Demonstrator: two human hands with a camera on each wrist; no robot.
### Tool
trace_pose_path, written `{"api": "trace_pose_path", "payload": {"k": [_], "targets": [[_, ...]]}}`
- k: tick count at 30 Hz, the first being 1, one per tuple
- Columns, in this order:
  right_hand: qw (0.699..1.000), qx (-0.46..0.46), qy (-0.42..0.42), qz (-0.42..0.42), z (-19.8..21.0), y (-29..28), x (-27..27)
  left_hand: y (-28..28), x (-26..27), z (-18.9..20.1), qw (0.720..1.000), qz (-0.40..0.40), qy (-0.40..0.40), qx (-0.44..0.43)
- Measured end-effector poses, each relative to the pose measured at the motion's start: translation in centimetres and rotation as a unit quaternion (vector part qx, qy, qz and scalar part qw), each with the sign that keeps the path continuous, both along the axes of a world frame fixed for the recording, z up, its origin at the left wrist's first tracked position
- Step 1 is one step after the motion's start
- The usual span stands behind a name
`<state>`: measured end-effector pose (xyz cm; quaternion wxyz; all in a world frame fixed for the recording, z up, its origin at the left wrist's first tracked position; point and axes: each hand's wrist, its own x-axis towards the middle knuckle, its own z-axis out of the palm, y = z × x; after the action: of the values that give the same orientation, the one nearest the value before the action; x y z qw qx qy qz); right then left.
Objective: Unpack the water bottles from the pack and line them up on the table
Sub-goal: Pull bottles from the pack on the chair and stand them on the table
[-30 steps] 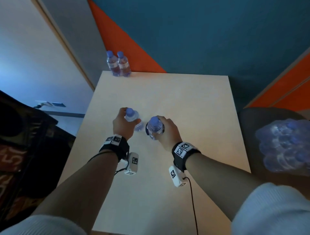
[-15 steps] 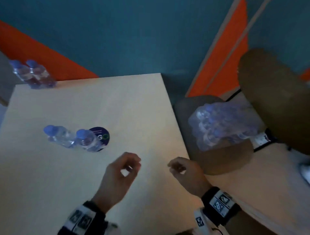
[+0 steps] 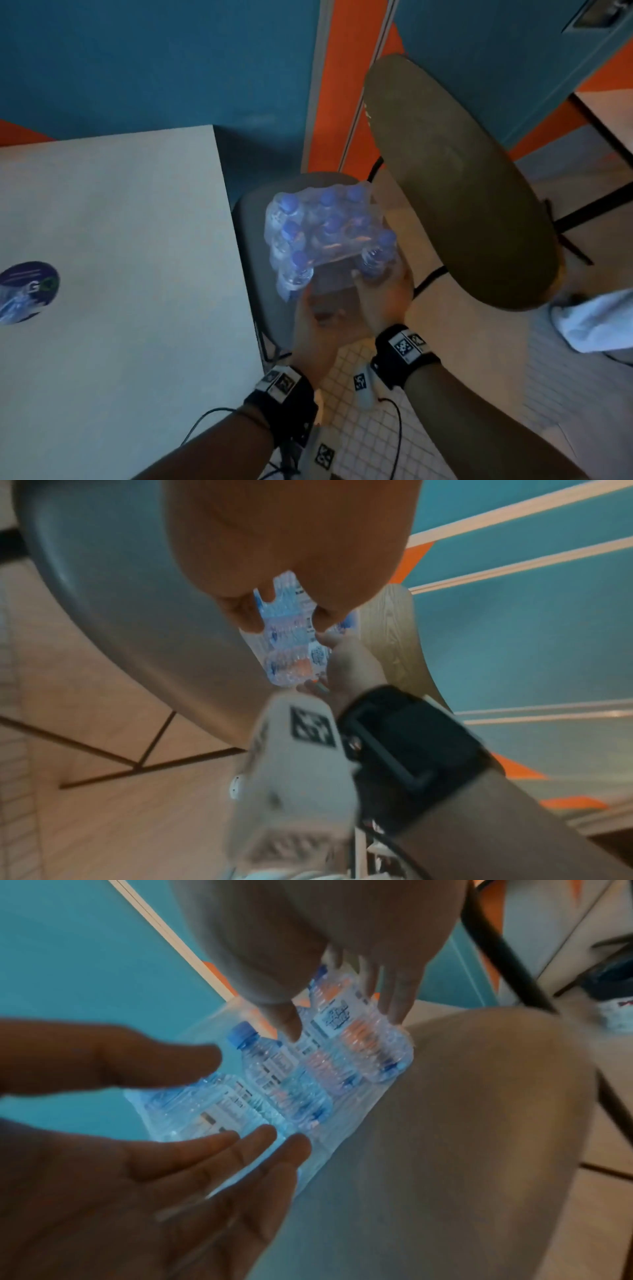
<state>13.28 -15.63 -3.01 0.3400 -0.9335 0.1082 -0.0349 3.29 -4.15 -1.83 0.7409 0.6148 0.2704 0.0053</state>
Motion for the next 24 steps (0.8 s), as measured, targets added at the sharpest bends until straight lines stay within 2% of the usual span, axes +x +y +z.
{"api": "trace_pose_path", "payload": {"k": [3, 6, 10, 14, 15, 16, 17, 18, 19, 20, 22, 23, 24], "targets": [[0.998, -0.049, -0.042, -0.025, 1.6, 1.0, 0.0, -1.6, 0.2, -0.6, 0.995, 0.087, 0.049, 0.013], [0.997, -0.059, -0.036, -0.03, 2.4, 1.7, -0.1, -0.8, 0.3, -0.8, 0.992, 0.096, 0.051, 0.061], [0.998, 0.02, -0.031, -0.05, 3.4, 1.8, 0.5, 0.2, 1.5, -0.3, 0.986, 0.101, 0.065, 0.114], [0.996, -0.004, -0.091, 0.021, 2.8, 0.8, 0.1, 0.4, 1.8, -1.1, 0.967, 0.192, 0.091, 0.144], [0.994, 0.001, -0.105, 0.042, 2.5, 0.4, -0.4, 0.2, 1.2, -1.4, 0.962, 0.177, 0.087, 0.191], [0.992, 0.022, -0.114, 0.058, 2.4, 0.0, -1.0, -0.1, 0.6, -1.4, 0.953, 0.13, 0.078, 0.263], [0.989, 0.05, -0.119, 0.068, 1.9, -0.6, -1.6, -0.2, 0.0, -1.4, 0.934, 0.045, 0.047, 0.352], [0.987, 0.088, -0.116, 0.074, 1.6, -1.2, -2.2, -0.2, -0.4, -1.2, 0.895, -0.067, -0.003, 0.442], [0.983, 0.138, -0.097, 0.075, 1.2, -1.8, -2.6, -0.1, -0.3, -0.7, 0.827, -0.188, -0.05, 0.527], [0.977, 0.188, -0.07, 0.073, 1.0, -2.4, -3.0, 0.2, 0.2, -0.4, 0.739, -0.283, -0.09, 0.605], [0.969, 0.235, -0.031, 0.069, 0.7, -3.3, -3.4, 1.2, 2.4, 0.0, 0.562, -0.357, -0.141, 0.733], [0.967, 0.247, -0.016, 0.068, 0.8, -3.6, -3.4, 1.5, 3.7, 0.0, 0.489, -0.377, -0.128, 0.777], [0.961, 0.267, 0.0, 0.071, 1.0, -3.9, -3.5, 1.8, 4.7, 0.4, 0.433, -0.392, -0.082, 0.808]]}}
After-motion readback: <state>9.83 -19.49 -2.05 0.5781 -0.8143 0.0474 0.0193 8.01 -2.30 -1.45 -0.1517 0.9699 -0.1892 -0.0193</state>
